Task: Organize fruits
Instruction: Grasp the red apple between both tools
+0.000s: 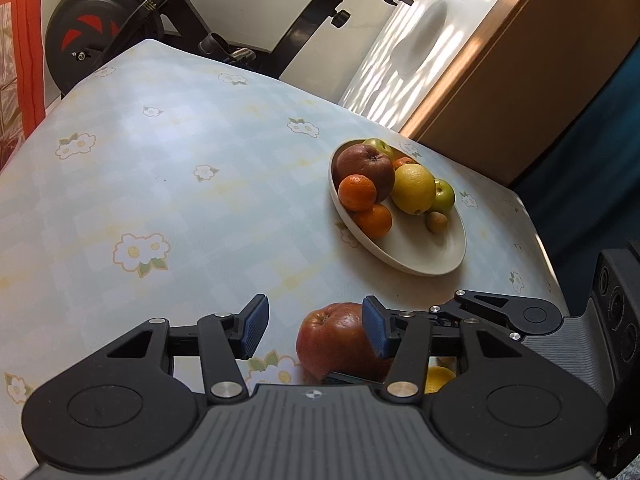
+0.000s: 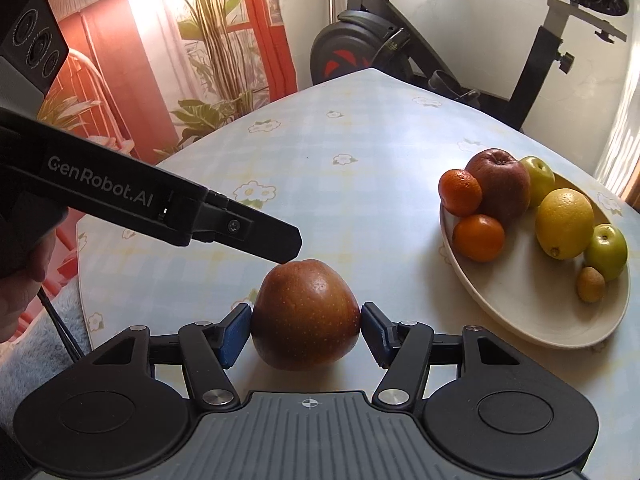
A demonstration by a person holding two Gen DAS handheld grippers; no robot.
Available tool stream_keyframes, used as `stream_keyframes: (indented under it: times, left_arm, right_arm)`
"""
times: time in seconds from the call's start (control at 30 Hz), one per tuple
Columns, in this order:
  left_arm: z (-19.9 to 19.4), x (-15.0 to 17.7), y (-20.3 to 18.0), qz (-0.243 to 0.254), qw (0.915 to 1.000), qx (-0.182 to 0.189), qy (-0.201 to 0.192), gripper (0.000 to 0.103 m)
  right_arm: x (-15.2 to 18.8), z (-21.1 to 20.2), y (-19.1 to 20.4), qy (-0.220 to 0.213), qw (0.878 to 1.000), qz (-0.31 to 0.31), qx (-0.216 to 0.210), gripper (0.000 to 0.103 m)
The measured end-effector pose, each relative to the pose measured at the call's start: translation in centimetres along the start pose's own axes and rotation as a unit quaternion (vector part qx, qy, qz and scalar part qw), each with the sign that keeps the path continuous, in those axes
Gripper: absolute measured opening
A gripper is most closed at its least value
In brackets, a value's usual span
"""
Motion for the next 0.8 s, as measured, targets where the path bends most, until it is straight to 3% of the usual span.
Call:
stream_keyframes:
  times: [0.53, 0.8]
  left_arm:
    - [2.0, 0.0, -0.7, -0.013, 0.9994, 0.030, 0.015, 0.055]
    - [2.0, -1.0, 0.4, -0.037, 0.9992, 0.013, 0.001, 0.055]
  right_arm:
    - [-0.1, 0.2, -1.2, -0.031, 0.998, 0.048, -0.015, 0.057]
    - [0.2, 0.8, -1.8, -0.026, 0.997, 0.072, -0.030, 0.057]
Point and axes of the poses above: each gripper's, at about its wrist camera, not at the fingertips, and z roughly the way its jaws point, y to its left, x to its underside, the point moved 7 cm from there along z, roughly the way its jaws point, and after that the axes turned 5 degrees about z, right-handed, at the moved point
